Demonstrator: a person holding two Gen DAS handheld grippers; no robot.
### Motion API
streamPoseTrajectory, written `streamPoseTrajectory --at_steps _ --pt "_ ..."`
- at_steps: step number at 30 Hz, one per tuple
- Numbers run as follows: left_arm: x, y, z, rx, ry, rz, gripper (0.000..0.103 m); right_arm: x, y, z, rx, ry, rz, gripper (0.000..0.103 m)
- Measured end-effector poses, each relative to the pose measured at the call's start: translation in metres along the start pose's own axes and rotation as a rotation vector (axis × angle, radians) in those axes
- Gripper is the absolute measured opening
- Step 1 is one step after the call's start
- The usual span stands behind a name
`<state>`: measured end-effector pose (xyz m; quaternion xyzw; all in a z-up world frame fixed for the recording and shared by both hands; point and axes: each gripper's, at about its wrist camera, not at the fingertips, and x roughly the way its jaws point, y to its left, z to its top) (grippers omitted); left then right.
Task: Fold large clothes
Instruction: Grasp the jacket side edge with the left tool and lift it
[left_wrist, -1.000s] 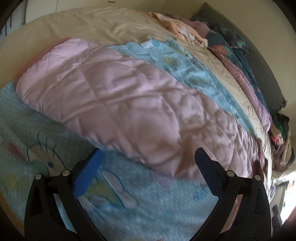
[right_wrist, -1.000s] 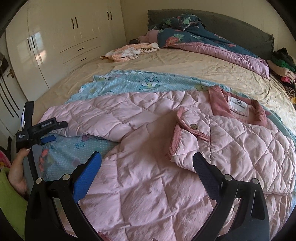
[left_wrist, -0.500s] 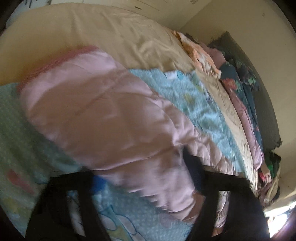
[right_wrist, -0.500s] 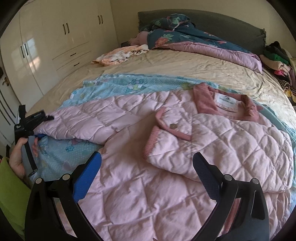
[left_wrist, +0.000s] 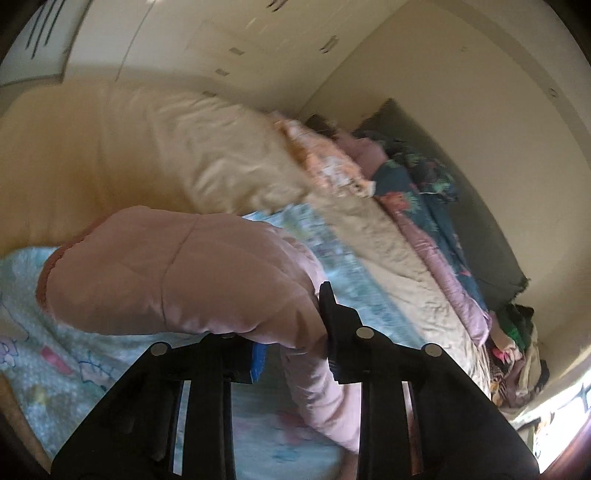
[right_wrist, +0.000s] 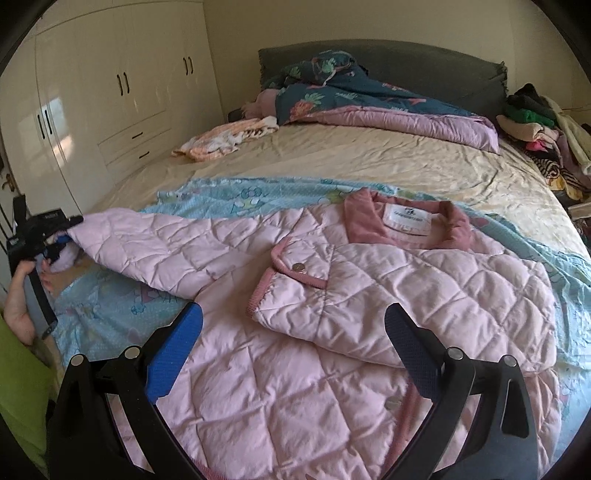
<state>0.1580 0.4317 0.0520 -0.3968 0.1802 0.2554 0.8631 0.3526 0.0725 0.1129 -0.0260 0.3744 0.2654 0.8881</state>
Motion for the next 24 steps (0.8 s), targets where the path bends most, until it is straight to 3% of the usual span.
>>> streamPoseTrajectory --at_steps 12,24 --pt "-0.041 -0.091 -0.010 0.124 -0.023 -0.126 0.018 -0.054 -0.034 -0.007 0.056 -0.086 -0.011 0.098" --pt "-0.057 -0.166 -0.039 0.259 -0.021 -0.186 0.018 -0.091 -0.061 -0.026 0.081 -0.133 -0.024 0.098"
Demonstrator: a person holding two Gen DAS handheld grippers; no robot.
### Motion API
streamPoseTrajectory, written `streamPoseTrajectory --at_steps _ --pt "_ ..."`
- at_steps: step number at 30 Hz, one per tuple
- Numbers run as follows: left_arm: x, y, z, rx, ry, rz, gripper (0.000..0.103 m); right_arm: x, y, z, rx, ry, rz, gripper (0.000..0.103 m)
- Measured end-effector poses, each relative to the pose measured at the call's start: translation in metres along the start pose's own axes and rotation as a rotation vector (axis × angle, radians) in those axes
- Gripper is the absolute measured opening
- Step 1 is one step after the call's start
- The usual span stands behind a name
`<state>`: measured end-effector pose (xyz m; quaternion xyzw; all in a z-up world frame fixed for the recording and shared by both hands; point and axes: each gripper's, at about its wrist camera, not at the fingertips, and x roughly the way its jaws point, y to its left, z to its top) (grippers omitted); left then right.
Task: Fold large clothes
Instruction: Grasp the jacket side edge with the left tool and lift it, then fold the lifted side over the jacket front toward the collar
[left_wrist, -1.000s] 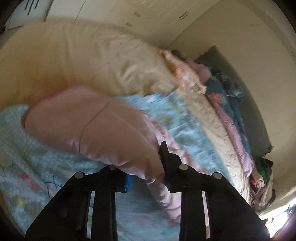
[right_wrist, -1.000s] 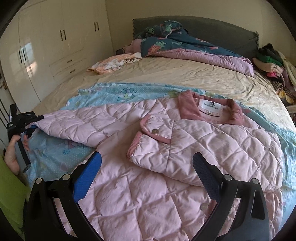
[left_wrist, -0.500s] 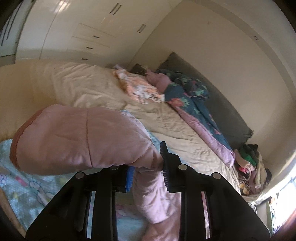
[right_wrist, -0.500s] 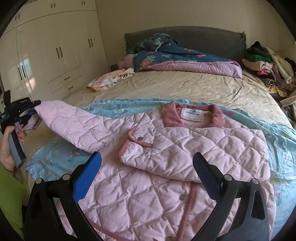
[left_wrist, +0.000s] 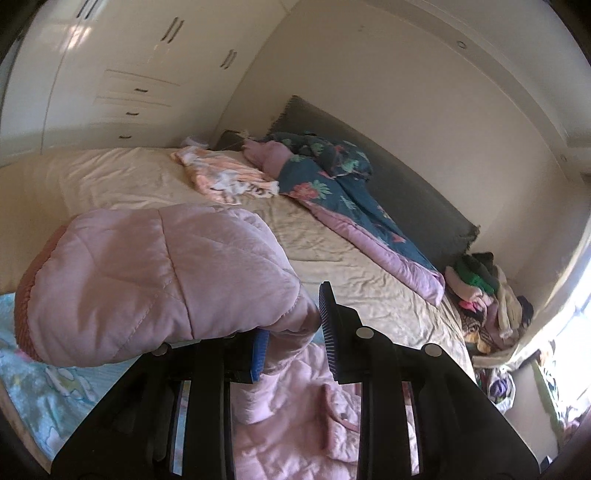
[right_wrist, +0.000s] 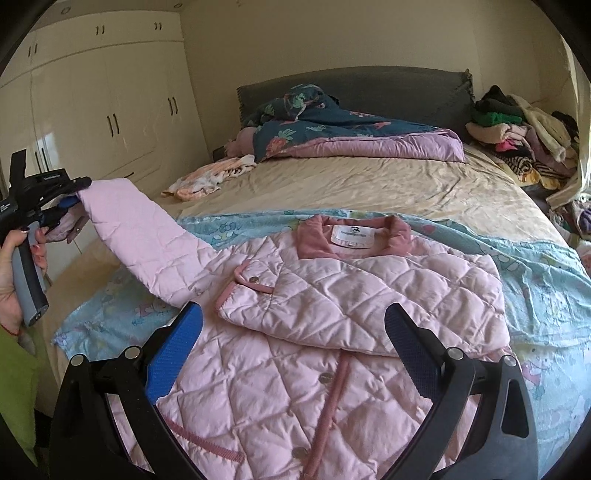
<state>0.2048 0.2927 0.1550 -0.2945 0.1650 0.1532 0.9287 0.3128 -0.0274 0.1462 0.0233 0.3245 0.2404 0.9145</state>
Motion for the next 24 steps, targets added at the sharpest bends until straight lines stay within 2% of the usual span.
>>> streamPoseTrajectory --at_steps 12,19,24 --pt "0.015 -0.090 -0.034 0.159 0.047 -0.085 0.018 -0.033 -0.048 -0.011 0.066 -0.038 -0.045 0.098" --pt "0.029 -0.136 -0.063 0.262 0.073 -0.124 0.018 -0.047 -0.087 -0.020 0.154 -0.037 -0.131 0.098" --pt "0.044 -0.168 -0.092 0.393 0.114 -0.163 0.018 -0.052 -0.106 -0.027 0.200 -0.039 -0.148 0.098"
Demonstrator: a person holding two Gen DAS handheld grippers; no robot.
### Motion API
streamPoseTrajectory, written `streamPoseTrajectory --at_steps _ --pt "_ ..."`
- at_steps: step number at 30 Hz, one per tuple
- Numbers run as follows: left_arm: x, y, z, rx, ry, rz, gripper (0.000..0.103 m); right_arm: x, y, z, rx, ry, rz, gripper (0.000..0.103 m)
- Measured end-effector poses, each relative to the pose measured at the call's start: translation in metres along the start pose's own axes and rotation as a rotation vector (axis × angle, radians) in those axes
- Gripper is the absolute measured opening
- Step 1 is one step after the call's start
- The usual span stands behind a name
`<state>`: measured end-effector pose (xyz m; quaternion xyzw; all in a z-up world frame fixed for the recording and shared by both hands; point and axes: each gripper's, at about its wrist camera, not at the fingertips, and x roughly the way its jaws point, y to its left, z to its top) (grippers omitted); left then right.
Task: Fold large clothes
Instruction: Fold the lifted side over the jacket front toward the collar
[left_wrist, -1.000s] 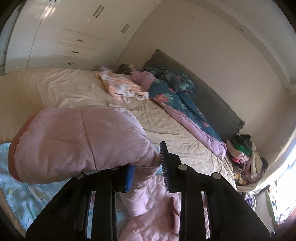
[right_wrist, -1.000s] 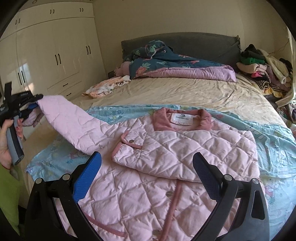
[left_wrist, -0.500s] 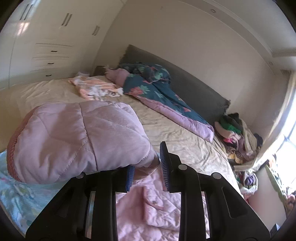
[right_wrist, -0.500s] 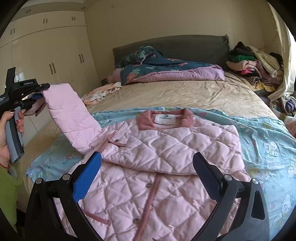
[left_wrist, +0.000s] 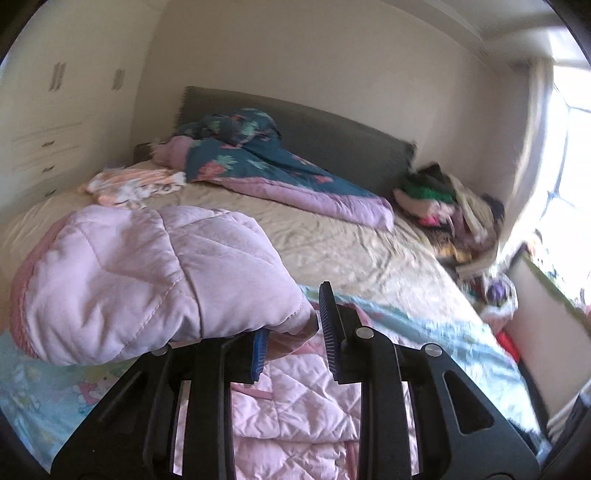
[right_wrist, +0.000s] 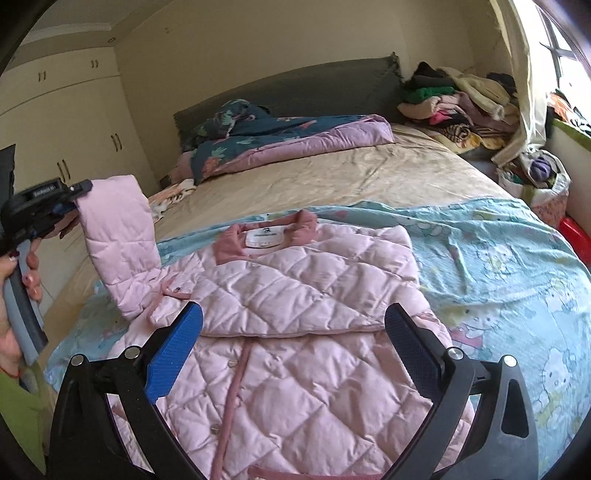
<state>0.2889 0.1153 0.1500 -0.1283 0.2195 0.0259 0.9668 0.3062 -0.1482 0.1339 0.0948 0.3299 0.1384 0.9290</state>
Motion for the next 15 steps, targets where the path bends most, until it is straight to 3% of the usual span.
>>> streamPoseTrajectory --at_steps 15 --pt "0.066 -0.071 -0.078 0.286 0.199 -0.121 0.018 0.010 -0.036 -0.013 0.119 0.034 -0.024 0.098"
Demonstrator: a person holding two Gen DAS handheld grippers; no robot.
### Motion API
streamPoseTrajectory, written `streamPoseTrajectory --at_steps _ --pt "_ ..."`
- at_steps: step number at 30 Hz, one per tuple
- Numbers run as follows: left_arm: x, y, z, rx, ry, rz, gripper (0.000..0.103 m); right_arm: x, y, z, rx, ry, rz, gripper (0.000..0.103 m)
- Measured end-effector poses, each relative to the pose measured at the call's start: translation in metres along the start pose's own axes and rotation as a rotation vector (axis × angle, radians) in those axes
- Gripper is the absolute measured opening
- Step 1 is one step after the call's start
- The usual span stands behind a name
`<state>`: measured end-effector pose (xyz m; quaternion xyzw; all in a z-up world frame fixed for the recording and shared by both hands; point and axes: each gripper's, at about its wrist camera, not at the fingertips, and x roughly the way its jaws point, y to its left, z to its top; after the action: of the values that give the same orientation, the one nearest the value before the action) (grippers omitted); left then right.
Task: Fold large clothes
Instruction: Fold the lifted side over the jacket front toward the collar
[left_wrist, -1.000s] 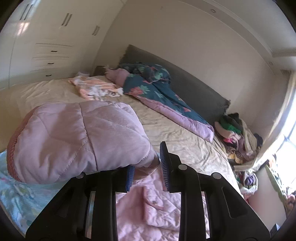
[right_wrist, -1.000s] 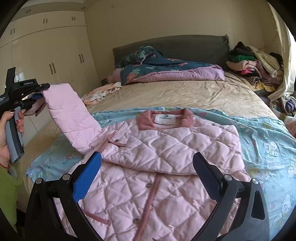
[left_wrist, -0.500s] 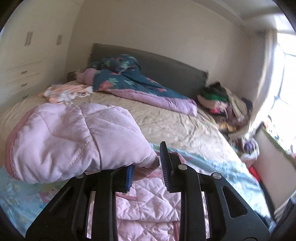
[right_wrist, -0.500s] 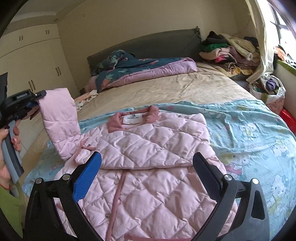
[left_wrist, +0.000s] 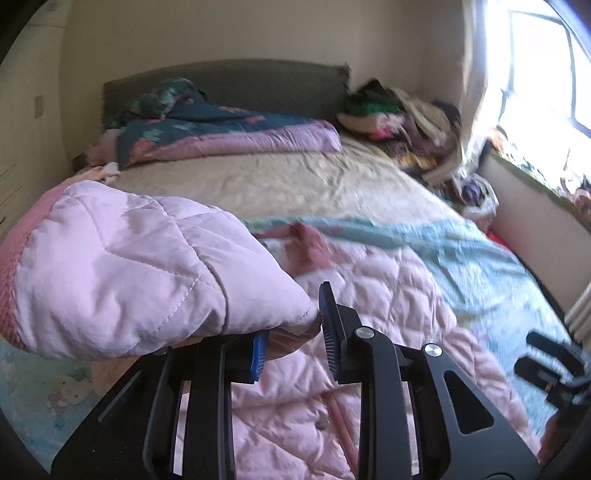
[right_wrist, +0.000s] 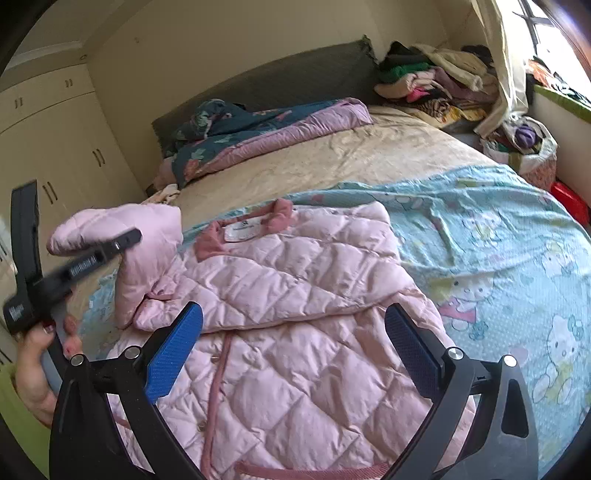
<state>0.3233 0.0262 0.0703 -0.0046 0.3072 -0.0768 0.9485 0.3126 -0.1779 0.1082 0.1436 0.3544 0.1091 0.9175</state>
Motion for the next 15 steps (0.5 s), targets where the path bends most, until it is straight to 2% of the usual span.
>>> streamPoseTrajectory --at_steps 7,15 --pt "0.030 -0.027 -0.026 0.095 0.077 -0.035 0.018 0.007 -0.017 -0.005 0.048 0.019 -0.026 0.098" --pt "0.052 -0.037 -0.044 0.113 0.140 -0.063 0.017 0.016 -0.027 -0.009 0.068 0.036 -0.045 0.098"
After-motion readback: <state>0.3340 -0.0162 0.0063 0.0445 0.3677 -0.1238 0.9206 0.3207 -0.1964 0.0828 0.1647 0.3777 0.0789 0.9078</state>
